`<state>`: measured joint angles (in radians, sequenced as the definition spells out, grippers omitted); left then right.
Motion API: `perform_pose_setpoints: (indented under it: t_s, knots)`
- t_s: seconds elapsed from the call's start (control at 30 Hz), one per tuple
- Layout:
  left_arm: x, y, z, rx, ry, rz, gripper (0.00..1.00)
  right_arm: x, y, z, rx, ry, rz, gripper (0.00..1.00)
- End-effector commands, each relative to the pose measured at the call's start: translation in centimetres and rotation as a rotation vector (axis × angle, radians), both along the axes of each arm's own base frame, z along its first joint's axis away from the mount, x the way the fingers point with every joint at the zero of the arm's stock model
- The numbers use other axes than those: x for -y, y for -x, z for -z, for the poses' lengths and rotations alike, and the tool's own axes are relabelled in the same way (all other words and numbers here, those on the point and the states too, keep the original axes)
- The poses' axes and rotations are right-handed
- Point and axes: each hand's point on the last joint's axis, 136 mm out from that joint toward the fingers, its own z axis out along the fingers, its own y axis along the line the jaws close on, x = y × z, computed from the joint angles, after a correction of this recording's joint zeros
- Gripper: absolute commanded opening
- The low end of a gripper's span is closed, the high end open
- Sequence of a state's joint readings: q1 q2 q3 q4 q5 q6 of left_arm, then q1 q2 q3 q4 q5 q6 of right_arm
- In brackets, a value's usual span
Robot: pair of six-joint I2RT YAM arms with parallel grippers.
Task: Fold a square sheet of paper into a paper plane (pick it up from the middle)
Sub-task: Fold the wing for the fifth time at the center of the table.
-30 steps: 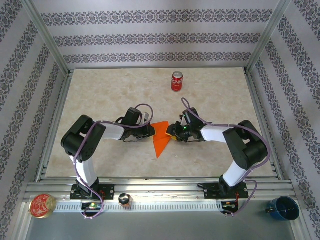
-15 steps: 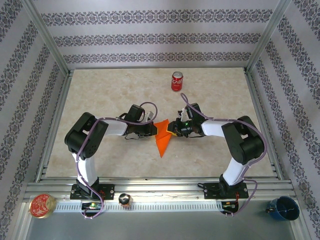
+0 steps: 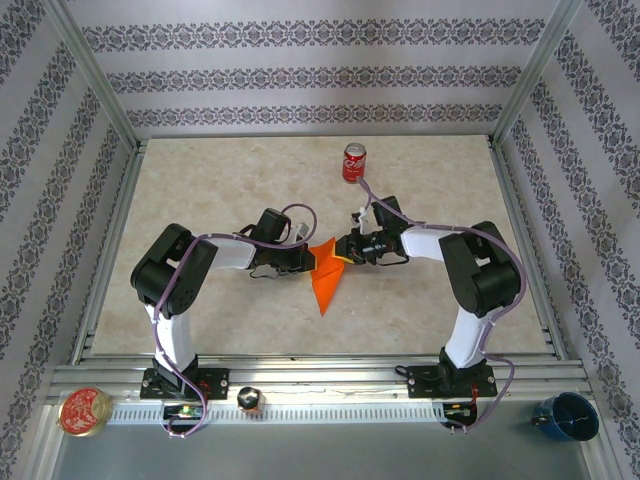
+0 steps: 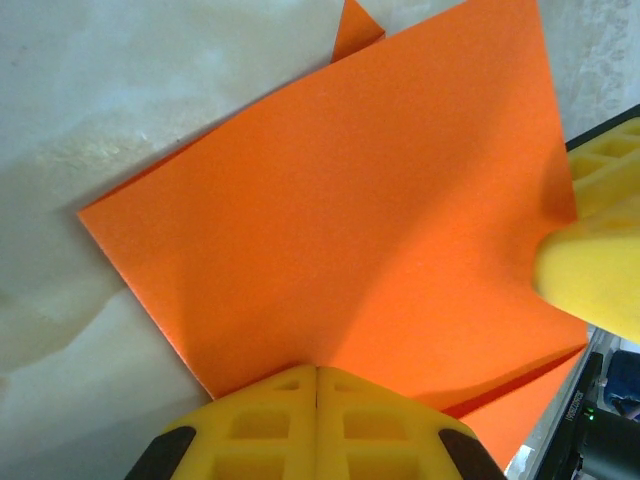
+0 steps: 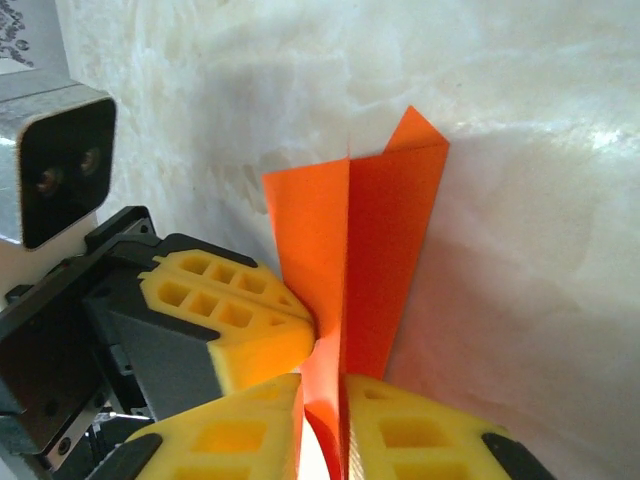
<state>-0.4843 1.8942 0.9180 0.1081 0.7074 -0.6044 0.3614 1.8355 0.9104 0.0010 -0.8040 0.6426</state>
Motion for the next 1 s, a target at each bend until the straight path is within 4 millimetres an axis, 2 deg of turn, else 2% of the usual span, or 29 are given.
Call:
perform_pose_setpoints:
  t_s: [0.0, 0.1, 0.17, 0.27, 0.37, 0.43, 0.57, 0.77, 0.87, 0.97]
  knots:
    - [0.5, 0.8, 0.5, -0.019, -0.016, 0.038, 0.00, 0.0, 0.4, 0.2, -0.021, -0.002, -0.051, 0.18]
    - [0.6, 0.7, 0.1, -0.009, -0.006, 0.033, 0.00, 0.2, 0.4, 0.1, -0.018, 0.017, -0.056, 0.11]
    - [0.8, 0.5, -1.0, 0.023, 0.012, 0.031, 0.02, 0.4, 0.3, -0.3, -0.009, 0.017, -0.040, 0.06]
    - [0.6, 0.1, -3.4, 0.097, 0.030, 0.008, 0.18, 0.9, 0.1, -0.6, -0.022, 0.033, 0.026, 0.00]
    - [0.8, 0.4, -6.1, 0.202, 0.041, 0.024, 0.31, 1.7, -0.4, -1.1, -0.040, 0.040, 0.139, 0.00]
    - [1.1, 1.0, -7.2, 0.276, 0.008, 0.047, 0.36, 2.3, -0.7, -1.3, -0.050, 0.038, 0.241, 0.00]
    - [1.4, 2.6, -6.9, 0.385, -0.150, 0.104, 0.45, 3.6, -0.6, -1.1, -0.102, 0.035, 0.434, 0.00]
    - [2.6, 4.9, -5.6, 0.498, -0.312, 0.204, 0.49, 5.1, 0.4, 0.3, -0.159, -0.002, 0.652, 0.00]
    - [2.8, 6.0, -5.1, 0.552, -0.389, 0.277, 0.53, 5.1, 0.8, 0.1, -0.159, -0.010, 0.689, 0.00]
    - [3.4, 7.2, -5.0, 0.616, -0.428, 0.356, 0.61, 4.6, 1.0, -0.1, -0.163, -0.020, 0.688, 0.00]
